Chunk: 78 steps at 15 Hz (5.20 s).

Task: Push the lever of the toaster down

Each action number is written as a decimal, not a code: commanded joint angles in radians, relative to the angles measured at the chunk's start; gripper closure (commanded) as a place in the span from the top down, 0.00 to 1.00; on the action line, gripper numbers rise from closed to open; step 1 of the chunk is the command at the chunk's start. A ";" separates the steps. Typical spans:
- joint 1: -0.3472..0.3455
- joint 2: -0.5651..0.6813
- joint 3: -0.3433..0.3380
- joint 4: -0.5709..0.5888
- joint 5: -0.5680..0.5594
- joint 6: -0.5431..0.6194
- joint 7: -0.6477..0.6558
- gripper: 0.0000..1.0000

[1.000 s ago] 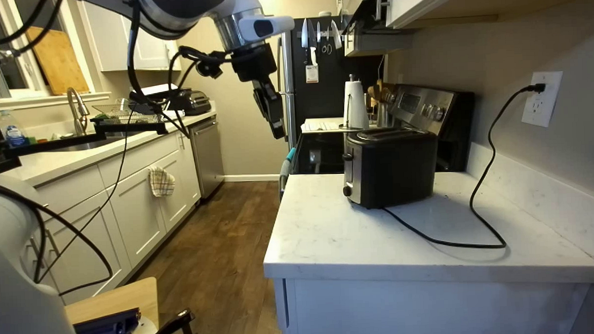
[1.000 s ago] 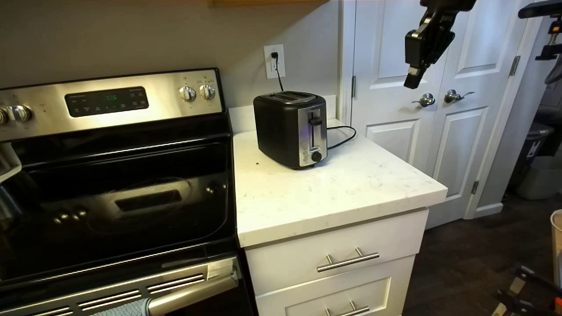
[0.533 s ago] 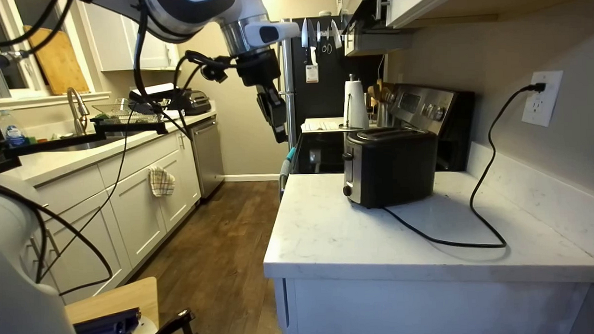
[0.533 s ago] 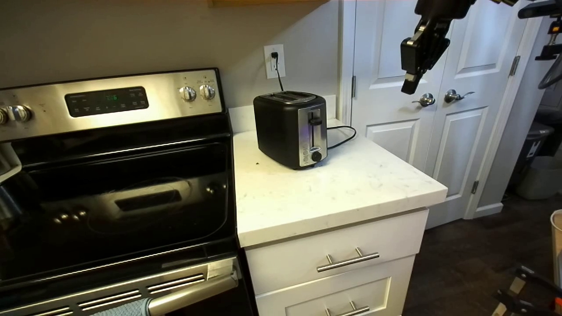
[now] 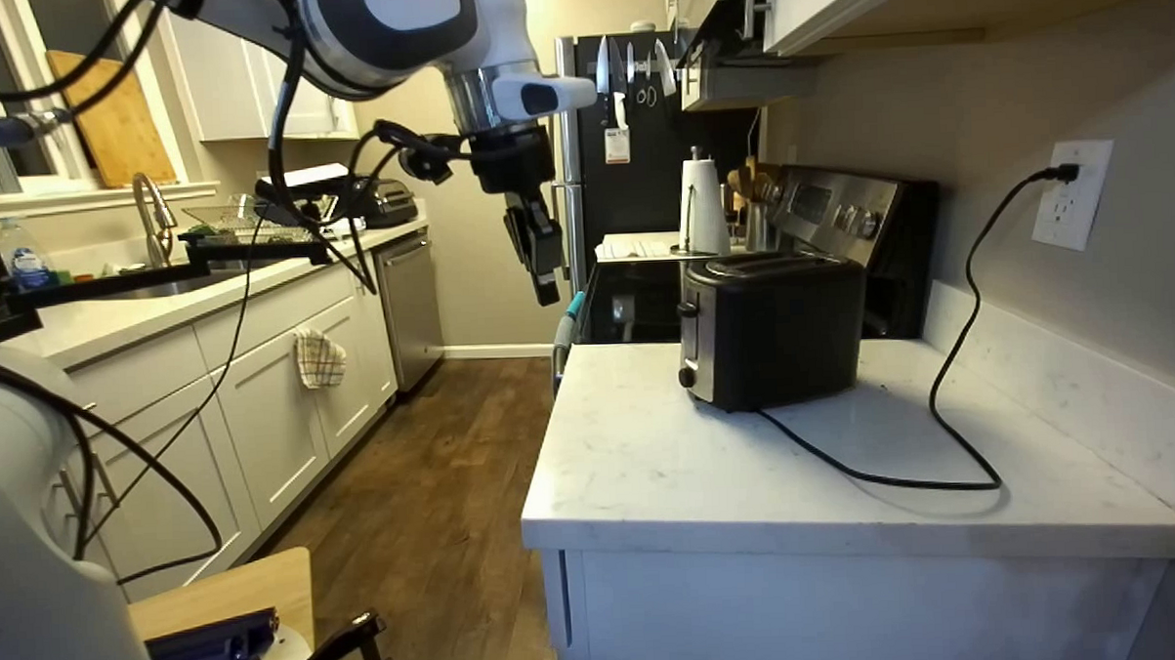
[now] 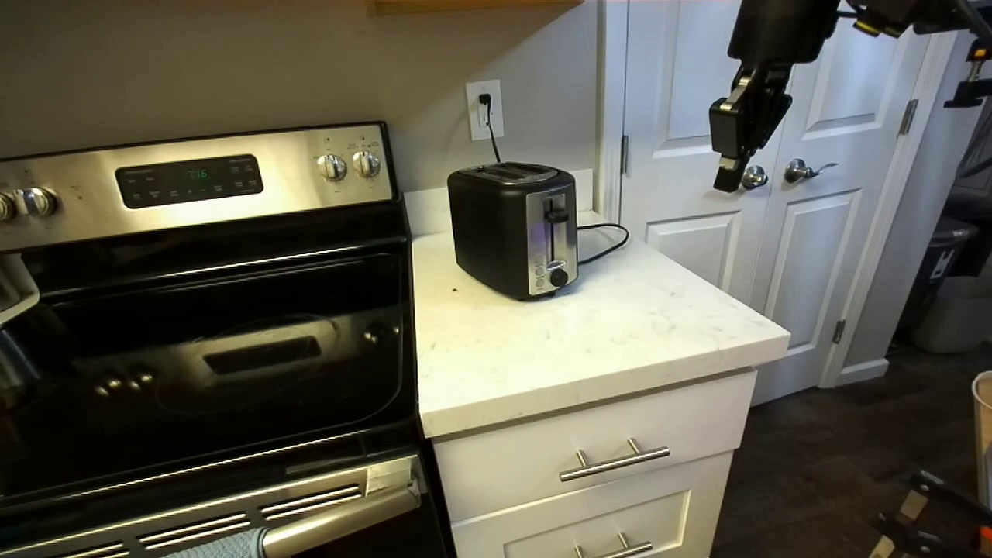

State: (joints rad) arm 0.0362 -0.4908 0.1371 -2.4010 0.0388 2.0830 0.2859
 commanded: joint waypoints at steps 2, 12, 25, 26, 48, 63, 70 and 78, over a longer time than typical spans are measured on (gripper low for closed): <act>0.001 0.000 -0.001 0.002 0.000 -0.003 0.000 0.01; -0.047 0.091 -0.012 0.106 -0.052 0.068 0.006 0.00; -0.030 0.333 -0.019 0.227 -0.116 0.255 -0.016 0.00; -0.028 0.355 -0.021 0.228 -0.122 0.286 -0.017 0.00; 0.040 0.515 -0.029 0.342 -0.082 0.398 -0.043 0.00; 0.057 0.562 -0.042 0.346 -0.138 0.447 -0.014 0.00; 0.063 0.608 -0.047 0.364 -0.150 0.469 -0.005 0.00; 0.067 0.706 -0.075 0.383 -0.169 0.548 -0.002 0.00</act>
State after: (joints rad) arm 0.0956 0.1446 0.0879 -2.0393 -0.0896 2.5676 0.2805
